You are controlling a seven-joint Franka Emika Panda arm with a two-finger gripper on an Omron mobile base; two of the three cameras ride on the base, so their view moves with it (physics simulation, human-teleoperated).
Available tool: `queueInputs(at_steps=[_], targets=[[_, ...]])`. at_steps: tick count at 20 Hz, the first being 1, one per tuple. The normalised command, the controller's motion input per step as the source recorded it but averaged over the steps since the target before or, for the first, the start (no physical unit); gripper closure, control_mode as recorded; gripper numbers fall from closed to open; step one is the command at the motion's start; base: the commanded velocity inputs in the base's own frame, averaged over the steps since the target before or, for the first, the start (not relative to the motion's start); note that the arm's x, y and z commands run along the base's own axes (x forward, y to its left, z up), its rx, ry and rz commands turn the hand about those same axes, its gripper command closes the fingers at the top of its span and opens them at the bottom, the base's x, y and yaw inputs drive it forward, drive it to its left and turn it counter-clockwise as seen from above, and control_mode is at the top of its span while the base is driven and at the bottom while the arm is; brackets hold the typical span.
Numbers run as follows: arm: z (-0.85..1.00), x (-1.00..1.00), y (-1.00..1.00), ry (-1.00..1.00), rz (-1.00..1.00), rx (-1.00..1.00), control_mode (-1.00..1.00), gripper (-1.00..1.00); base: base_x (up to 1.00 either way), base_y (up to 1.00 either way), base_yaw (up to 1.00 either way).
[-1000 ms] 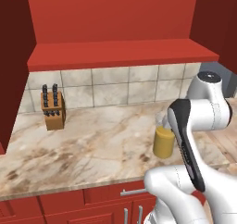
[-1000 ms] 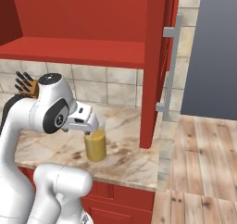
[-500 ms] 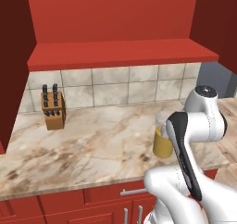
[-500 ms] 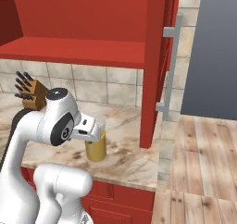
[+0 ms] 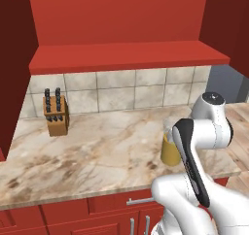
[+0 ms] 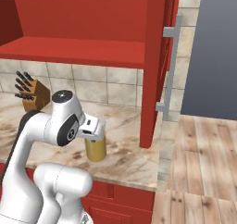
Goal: There is a tray on the dining counter. Grab the cup, mug, and pitcher and place them on the tray. The pitcher may be placed next to the tray if it cannot fit the tray.
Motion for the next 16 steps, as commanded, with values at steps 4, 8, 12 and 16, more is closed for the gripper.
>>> queueInputs(at_steps=[4,8,12,16], targets=[[-0.06,0.1,-0.04,-0.01,0.0,0.01,-1.0,-1.0,0.0,0.0,0.0],[-0.07,0.13,-0.06,0.0,0.0,0.03,-1.0,-1.0,0.0,0.0,0.0],[-0.09,0.19,-0.1,0.0,0.0,0.04,-1.0,-1.0,0.0,0.0,0.0],[-0.08,0.22,-0.09,0.0,0.0,0.03,-1.0,-1.0,0.0,0.0,0.0]])
